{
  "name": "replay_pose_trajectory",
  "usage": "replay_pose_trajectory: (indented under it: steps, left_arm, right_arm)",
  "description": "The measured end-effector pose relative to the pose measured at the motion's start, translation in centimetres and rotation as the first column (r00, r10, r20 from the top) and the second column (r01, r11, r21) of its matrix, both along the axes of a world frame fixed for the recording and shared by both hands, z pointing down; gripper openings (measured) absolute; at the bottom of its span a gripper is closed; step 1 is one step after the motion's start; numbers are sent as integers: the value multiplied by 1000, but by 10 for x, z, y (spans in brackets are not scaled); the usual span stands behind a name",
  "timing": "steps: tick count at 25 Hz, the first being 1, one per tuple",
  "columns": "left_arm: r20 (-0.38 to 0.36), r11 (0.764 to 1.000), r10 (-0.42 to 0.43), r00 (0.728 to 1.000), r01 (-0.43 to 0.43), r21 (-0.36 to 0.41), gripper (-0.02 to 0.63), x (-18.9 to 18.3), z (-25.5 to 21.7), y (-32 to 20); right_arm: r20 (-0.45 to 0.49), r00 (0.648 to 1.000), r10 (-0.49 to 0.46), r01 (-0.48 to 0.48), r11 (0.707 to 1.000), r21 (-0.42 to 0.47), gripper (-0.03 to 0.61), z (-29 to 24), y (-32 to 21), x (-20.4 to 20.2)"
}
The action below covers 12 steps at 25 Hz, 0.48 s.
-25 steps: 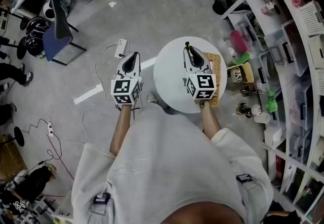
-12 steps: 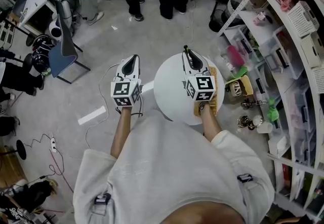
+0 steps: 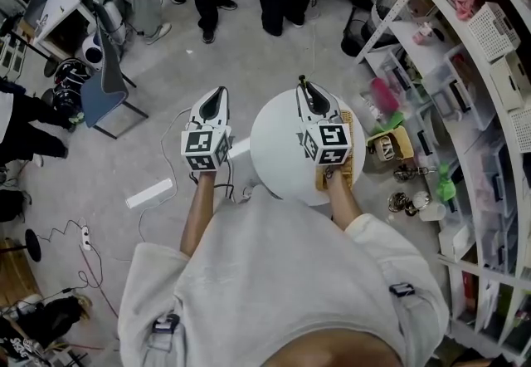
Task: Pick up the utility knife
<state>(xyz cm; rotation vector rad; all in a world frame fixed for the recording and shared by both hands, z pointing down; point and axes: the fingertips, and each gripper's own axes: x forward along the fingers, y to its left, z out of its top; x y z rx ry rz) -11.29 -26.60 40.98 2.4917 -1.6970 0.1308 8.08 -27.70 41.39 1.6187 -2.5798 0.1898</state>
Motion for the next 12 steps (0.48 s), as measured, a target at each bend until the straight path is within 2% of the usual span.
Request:
replay_pose_trajectory:
  steps: [12]
  left_arm:
    - [-5, 1000, 3, 1000, -3, -1, 18, 4, 1, 4]
  right_arm:
    - [1, 1000, -15, 15, 1000, -13, 80, 5, 5, -5]
